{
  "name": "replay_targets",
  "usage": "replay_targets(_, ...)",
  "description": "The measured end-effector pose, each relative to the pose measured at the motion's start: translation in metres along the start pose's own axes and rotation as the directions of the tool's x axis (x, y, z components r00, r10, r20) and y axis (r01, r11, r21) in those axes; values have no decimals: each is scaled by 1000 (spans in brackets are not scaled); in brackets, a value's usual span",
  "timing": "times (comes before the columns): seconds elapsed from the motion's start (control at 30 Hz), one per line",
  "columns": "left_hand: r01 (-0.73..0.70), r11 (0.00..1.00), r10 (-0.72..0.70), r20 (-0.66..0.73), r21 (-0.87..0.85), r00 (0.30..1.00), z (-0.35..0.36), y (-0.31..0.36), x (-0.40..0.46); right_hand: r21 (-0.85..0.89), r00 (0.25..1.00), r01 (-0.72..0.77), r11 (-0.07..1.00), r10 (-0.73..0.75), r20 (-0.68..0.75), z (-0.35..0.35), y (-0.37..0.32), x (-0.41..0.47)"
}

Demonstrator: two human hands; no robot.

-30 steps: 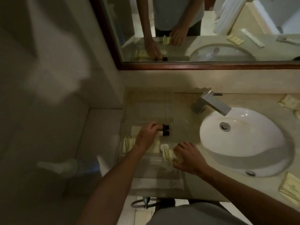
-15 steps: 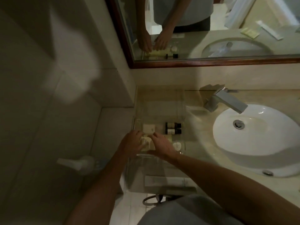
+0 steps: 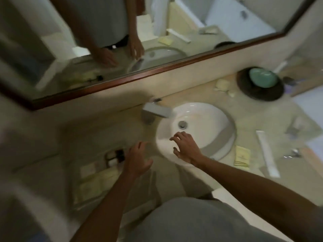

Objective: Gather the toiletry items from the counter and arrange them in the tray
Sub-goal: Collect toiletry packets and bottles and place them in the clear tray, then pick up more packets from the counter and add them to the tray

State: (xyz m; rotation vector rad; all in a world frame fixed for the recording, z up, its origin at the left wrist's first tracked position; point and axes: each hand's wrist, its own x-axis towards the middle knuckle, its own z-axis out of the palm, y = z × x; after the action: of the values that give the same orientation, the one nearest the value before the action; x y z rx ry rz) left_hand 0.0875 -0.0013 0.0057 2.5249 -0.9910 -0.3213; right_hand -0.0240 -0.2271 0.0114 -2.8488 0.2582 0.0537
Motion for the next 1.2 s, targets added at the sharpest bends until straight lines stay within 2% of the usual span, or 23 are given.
replay_targets(0.17,-165,984,173,118,-73,978,60,110,55,1,955,-297,955,297,-14,-33,160,-72)
replay_targets(0.3,-287,957,288,255,-40,923,111,198,86,-64,911,-413,909,413,-16,-56,263,-139)
replay_targets(0.47,-436,900,404,404,-13,821,161,296,109,-97,827,-553,828,559,60,-70,340,-191)
replay_targets(0.53,-461,887,405,469,8,785,178,325,112,-10,759,-639,769,632,154,-69,351,-193)
replay_targets(0.63,-469,882,364,553,54,750,200,345,111,212,651,-759,616,730,210,-62,356,-182)
replay_targets(0.77,-484,875,378,578,34,724,213,352,120,377,589,-779,501,791,166,-54,362,-157)
replay_targets(0.87,-504,864,429,563,-26,707,214,357,130,420,532,-754,506,844,-62,-65,380,-151)
replay_targets(0.93,-486,872,434,533,-49,726,214,359,134,327,481,-774,542,840,-252,-78,408,-152)
replay_targets(0.97,-473,880,428,520,-52,739,214,359,136,285,445,-808,515,852,-276,-83,426,-154)
replay_targets(1.0,-457,888,418,510,-54,752,215,359,138,274,390,-852,446,890,-236,-87,443,-156)
replay_targets(1.07,-420,906,390,485,-49,783,216,360,142,295,296,-906,302,953,-68,-88,467,-156)
replay_targets(1.1,-404,913,376,475,-47,795,216,360,144,302,302,-908,290,953,-8,-85,472,-154)
replay_targets(1.13,-397,917,370,467,-44,803,216,362,146,308,345,-894,326,938,8,-82,473,-150)
replay_targets(1.2,-390,920,364,456,-40,812,215,365,151,309,508,-811,496,860,-48,-75,462,-140)
